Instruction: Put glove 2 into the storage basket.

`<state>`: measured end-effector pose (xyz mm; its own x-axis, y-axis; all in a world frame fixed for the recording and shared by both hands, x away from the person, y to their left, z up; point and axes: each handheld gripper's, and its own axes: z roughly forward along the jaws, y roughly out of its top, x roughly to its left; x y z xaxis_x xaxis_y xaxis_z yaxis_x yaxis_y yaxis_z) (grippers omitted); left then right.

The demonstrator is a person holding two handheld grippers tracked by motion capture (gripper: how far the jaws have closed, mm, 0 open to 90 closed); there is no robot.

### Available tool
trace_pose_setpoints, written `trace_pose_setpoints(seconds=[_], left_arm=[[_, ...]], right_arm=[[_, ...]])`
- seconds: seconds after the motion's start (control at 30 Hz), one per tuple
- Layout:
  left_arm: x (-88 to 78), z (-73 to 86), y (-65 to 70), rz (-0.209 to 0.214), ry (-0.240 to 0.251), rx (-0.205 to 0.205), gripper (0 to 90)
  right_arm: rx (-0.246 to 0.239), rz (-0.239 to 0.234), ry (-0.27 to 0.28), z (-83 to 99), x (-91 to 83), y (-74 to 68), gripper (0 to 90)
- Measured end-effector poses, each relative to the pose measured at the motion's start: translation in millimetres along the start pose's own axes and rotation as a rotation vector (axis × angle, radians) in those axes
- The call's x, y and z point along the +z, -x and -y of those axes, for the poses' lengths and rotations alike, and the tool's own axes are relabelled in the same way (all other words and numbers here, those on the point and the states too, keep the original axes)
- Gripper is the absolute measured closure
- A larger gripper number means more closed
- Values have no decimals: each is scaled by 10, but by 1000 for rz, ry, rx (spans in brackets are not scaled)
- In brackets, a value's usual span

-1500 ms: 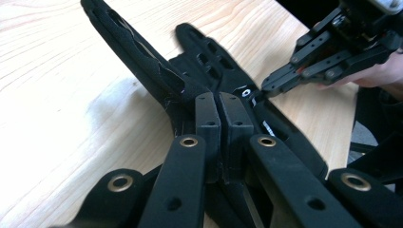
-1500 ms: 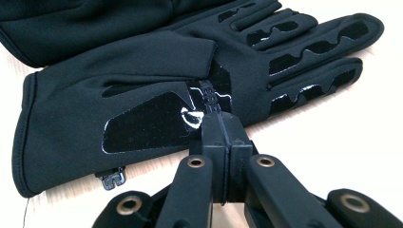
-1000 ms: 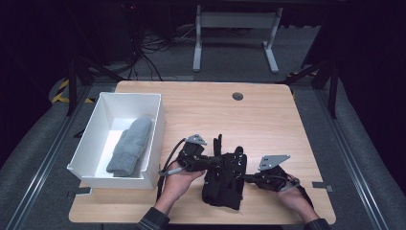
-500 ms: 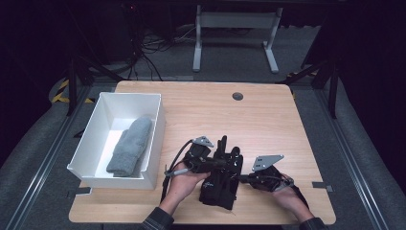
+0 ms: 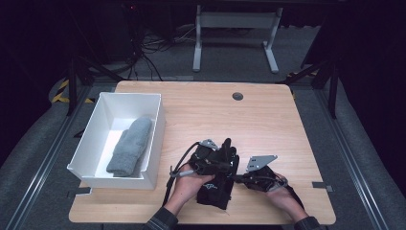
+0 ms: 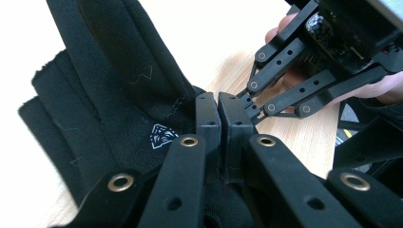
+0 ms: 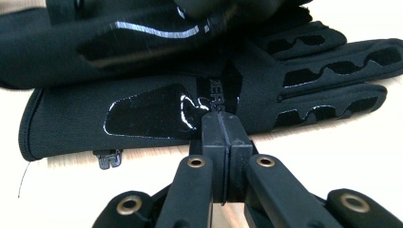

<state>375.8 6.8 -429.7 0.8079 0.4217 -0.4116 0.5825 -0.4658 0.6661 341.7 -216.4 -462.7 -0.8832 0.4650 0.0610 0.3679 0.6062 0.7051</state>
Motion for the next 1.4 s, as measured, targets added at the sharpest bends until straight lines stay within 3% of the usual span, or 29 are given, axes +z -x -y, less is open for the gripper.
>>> trace_pose_setpoints(seconds=[0.13, 0.3, 0.5, 0.73, 0.93, 1.17, 1.27, 1.4], left_arm=[[66, 28, -28, 4, -24, -8, 882], [78, 44, -44, 10, -12, -22, 868], [39, 50, -18, 15, 14, -15, 778], [50, 102, 56, 37, -15, 1, 898], [103, 196, 203, 45, -48, 23, 900], [187, 267, 258, 56, -99, 34, 900], [218, 275, 278, 43, -124, 44, 900], [212, 292, 284, -26, -157, 81, 900]], right_arm=[[-2, -2, 0, -16, 20, -13, 900], [-2, -2, 1, -12, 10, -9, 900], [32, 34, 40, 43, -153, 102, 858], [95, 118, 70, 173, -348, 300, 676], [134, 168, 59, 261, -370, 405, 502], [152, 231, 44, 344, -357, 503, 363], [158, 256, 49, 363, -362, 538, 308], [143, 281, 55, 388, -348, 560, 243]])
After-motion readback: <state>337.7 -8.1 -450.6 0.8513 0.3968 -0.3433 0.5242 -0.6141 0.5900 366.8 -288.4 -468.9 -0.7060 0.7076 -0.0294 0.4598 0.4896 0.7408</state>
